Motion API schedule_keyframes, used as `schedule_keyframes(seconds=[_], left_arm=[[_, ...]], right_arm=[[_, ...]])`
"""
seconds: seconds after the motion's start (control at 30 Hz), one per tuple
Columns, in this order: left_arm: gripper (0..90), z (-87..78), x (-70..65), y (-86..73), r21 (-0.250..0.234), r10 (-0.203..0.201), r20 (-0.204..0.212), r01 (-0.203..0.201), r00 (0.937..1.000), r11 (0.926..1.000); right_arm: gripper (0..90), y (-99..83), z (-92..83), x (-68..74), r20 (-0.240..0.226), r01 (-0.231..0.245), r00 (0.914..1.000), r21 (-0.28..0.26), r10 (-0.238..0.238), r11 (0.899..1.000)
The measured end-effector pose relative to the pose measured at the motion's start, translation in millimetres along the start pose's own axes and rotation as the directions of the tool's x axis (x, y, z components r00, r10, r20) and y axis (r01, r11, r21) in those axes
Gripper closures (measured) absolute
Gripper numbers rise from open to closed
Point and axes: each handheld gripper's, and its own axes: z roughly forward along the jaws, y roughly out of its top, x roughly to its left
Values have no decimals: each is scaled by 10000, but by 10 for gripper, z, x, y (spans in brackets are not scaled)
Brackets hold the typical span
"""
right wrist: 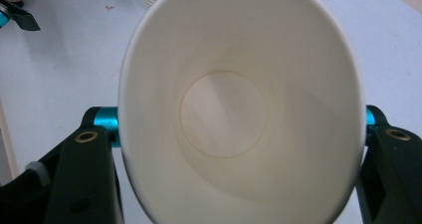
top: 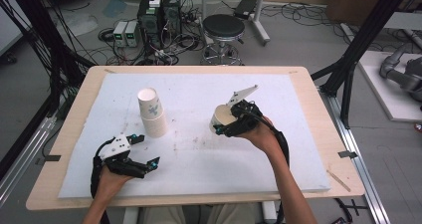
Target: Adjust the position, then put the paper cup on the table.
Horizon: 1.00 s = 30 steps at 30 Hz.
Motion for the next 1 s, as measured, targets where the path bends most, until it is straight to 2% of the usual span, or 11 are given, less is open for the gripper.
schedule_keyframes(seconds=[0.17,0.73,1.0], left_arm=[[17,5,18,-1,43,-241,1,241,9997,9997],[18,1,21,-4,5,-263,31,263,9996,9997],[18,-5,21,-6,-48,-248,28,248,9997,9997]], right_arm=[[333,8,-1,-13,79,-103,9999,84,103,9999],[333,9,18,-52,154,-189,9997,162,187,9997],[333,45,132,-81,279,-337,9991,553,322,9979]])
